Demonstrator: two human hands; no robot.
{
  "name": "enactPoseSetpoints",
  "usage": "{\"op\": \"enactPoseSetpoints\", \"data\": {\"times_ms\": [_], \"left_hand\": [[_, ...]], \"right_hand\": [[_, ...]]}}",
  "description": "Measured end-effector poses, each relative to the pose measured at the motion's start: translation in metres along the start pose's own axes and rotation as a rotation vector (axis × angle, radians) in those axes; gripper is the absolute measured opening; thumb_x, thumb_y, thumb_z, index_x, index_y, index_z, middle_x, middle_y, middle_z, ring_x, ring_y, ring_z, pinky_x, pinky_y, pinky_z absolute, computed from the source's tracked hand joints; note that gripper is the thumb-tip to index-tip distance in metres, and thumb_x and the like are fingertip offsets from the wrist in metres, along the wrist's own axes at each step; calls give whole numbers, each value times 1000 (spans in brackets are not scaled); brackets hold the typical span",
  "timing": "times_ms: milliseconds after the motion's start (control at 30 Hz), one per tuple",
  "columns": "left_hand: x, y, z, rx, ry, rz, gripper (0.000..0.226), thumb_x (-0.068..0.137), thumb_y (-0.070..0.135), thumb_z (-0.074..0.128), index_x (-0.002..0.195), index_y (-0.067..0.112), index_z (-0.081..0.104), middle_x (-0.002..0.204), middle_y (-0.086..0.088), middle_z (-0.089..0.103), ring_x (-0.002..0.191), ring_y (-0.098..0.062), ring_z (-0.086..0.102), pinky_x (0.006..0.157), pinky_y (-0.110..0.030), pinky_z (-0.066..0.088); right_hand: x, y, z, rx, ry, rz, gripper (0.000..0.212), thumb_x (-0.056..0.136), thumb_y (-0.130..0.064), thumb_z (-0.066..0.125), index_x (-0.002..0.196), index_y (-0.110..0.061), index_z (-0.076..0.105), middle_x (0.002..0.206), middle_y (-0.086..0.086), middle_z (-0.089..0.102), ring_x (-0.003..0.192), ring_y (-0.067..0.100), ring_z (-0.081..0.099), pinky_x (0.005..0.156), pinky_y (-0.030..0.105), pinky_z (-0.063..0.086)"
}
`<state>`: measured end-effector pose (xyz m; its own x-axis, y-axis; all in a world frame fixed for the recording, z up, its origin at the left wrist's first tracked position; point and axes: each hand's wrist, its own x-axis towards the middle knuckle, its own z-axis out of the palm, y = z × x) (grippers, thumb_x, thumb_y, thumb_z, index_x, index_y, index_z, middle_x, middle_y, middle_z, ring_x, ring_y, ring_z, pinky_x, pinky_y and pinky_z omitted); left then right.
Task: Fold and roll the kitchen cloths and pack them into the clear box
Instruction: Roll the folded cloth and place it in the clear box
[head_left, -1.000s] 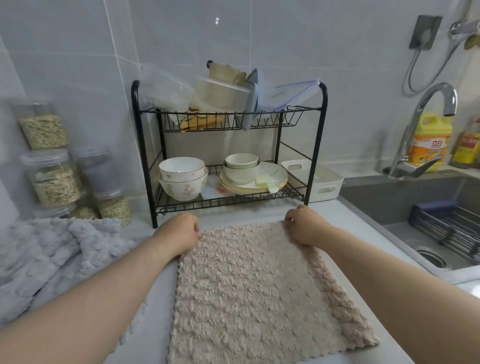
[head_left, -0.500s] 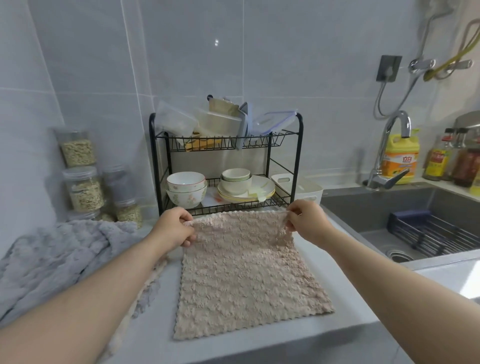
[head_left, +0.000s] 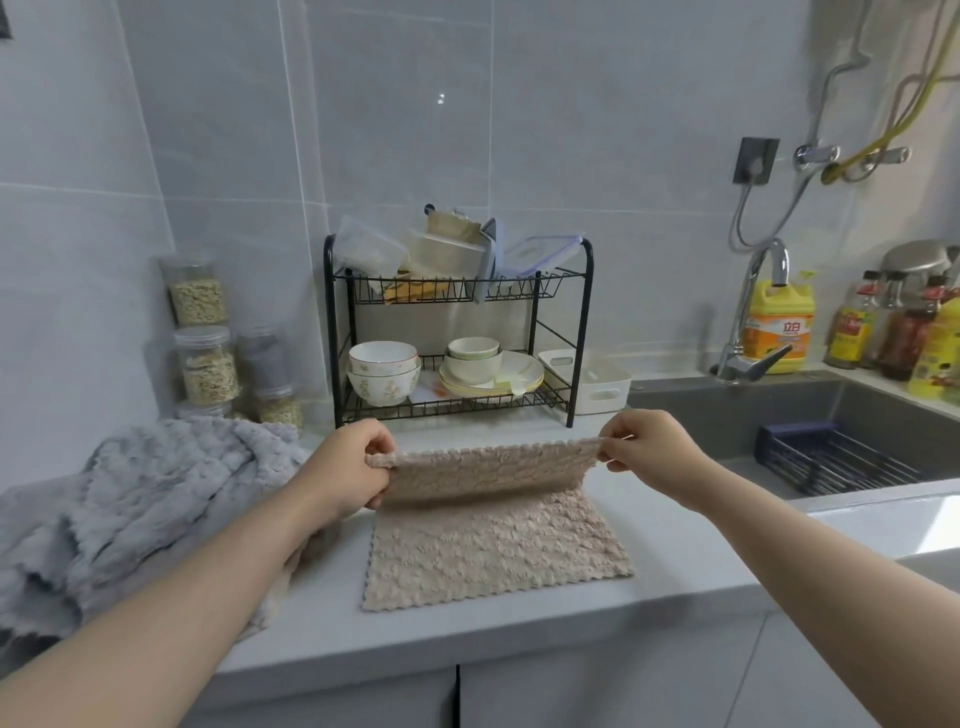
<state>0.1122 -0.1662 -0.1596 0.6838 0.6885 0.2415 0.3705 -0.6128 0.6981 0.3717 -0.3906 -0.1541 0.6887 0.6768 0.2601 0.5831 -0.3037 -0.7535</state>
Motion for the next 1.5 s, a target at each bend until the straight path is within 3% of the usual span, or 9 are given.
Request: {"op": "enactPoseSetpoints", "data": {"times_ms": [167, 333, 633, 800, 900, 1033, 1200, 1300, 1500], "left_hand": [[-31, -3, 2, 142, -120, 26, 20, 73, -3, 60, 71, 17, 60, 68, -3, 62, 66, -21, 64, 57, -31, 50], [-58, -14, 13, 285, -247, 70, 19, 74, 9, 67, 68, 24, 57, 80, 7, 60, 75, -9, 55, 66, -23, 45], [-76, -22, 22, 588, -361, 232, 11, 80, 25, 55, 70, 30, 56, 86, 15, 58, 80, 0, 53, 69, -15, 43], [-65, -14, 23, 472, -175, 254, 23, 89, 42, 55, 80, 28, 71, 92, 14, 56, 87, 5, 49, 79, -18, 43], [-54, -12, 34, 451, -321, 196, 22, 88, 46, 56, 106, 37, 66, 104, 16, 52, 95, -1, 52, 81, -17, 40], [-44, -21, 49, 481, -409, 107, 59, 82, 57, 58, 136, 34, 48, 126, 10, 44, 113, -8, 48, 95, -24, 39], [-39, -20, 48, 529, -413, 136, 49, 82, 56, 57, 125, 34, 55, 117, 12, 48, 103, -5, 50, 88, -22, 42], [-37, -10, 51, 546, -337, 187, 36, 83, 56, 53, 106, 30, 63, 102, 14, 51, 89, -3, 51, 75, -22, 43], [-14, 17, 78, 566, -466, 180, 88, 72, 76, 51, 147, 35, 30, 148, 11, 43, 129, -14, 47, 103, -35, 43]], "right_hand": [[-26, 17, -9, -83, -118, 40, 5, 83, -10, 69, 81, -12, 74, 81, 4, 75, 76, 16, 72, 79, 41, 60], [-50, 23, -8, -241, -211, 19, 10, 79, -10, 69, 84, -16, 76, 86, -7, 73, 78, 8, 66, 66, 16, 51], [-69, 38, 8, -517, -406, -61, 23, 75, -20, 66, 67, -40, 60, 102, -12, 65, 92, 5, 60, 82, 17, 49], [-51, 34, 14, -45, -208, 245, 12, 80, -8, 58, 83, -8, 70, 82, 4, 67, 72, 22, 62, 72, 36, 55], [-31, 31, 22, 192, -195, 505, 18, 83, -10, 62, 96, 1, 61, 85, 14, 54, 73, 28, 54, 71, 37, 53], [-12, 24, 35, 231, -212, 634, 30, 77, -22, 69, 98, -4, 56, 80, 9, 43, 64, 23, 42, 60, 32, 38], [-2, 25, 50, 90, -307, 530, 44, 58, -25, 72, 99, -9, 66, 104, 18, 69, 95, 36, 69, 83, 45, 56], [-7, 19, 48, 89, -355, 415, 43, 71, -15, 64, 114, -18, 62, 104, 18, 69, 93, 40, 70, 74, 50, 57], [-3, 19, 37, 246, -274, 428, 25, 80, -3, 56, 103, -10, 65, 109, 25, 65, 87, 37, 67, 80, 49, 57]]}}
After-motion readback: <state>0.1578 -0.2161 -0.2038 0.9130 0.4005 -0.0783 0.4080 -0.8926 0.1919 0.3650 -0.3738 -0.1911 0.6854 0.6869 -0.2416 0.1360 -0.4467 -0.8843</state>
